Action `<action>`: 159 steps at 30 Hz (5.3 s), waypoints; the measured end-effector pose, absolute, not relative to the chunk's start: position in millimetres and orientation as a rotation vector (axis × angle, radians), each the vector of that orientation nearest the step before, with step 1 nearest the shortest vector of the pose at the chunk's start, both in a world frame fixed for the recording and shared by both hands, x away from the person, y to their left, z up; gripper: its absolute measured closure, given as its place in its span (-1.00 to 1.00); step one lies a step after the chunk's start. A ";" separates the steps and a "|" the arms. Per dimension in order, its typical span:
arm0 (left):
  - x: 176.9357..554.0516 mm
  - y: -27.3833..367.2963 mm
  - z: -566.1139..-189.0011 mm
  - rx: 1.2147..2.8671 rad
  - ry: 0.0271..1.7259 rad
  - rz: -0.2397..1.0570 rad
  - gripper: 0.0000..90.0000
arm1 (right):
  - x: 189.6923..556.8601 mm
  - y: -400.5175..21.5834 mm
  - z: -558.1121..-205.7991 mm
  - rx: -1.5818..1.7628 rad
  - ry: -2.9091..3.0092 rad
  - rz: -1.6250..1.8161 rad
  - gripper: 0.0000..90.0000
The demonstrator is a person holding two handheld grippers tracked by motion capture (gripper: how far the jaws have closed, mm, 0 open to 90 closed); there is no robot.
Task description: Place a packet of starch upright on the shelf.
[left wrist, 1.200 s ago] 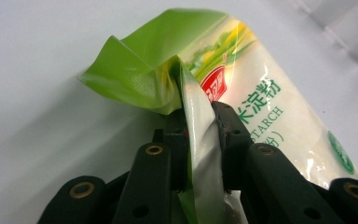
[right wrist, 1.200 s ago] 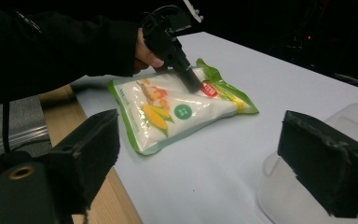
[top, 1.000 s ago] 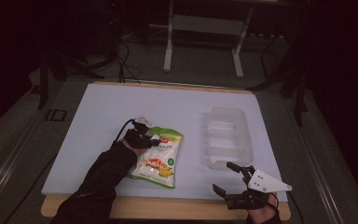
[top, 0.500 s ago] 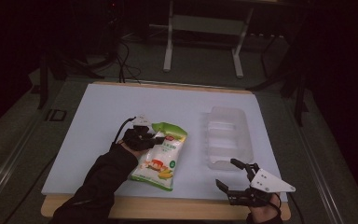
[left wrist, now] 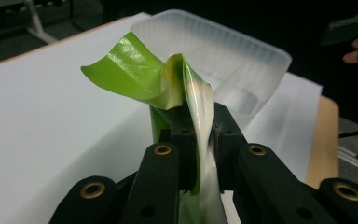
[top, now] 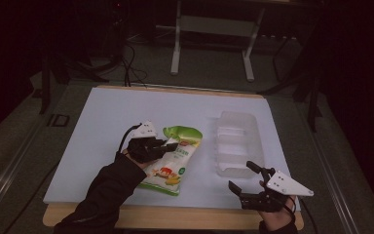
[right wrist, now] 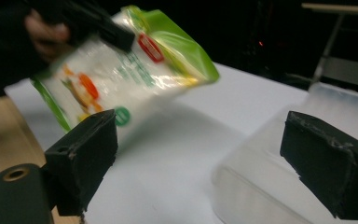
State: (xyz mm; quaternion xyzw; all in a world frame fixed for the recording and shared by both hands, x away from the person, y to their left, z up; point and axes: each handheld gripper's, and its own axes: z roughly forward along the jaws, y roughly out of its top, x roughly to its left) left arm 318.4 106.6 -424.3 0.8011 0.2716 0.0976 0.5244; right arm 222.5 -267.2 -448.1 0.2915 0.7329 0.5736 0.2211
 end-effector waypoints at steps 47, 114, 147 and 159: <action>275.4 93.4 -389.6 1.701 0.379 0.248 0.86 | 307.0 -195.1 -393.1 0.704 2.472 1.794 0.51; 268.2 181.7 -498.2 1.884 0.822 0.283 -0.97 | 379.8 -303.9 -311.8 0.763 2.089 1.550 0.81; 268.4 184.3 -503.8 1.858 0.840 0.288 -1.00 | 451.0 -303.9 -376.1 0.898 2.178 1.407 0.81; 268.2 183.6 -504.4 1.857 0.833 0.282 -1.00 | 454.3 -307.6 -418.6 0.962 2.209 1.360 0.82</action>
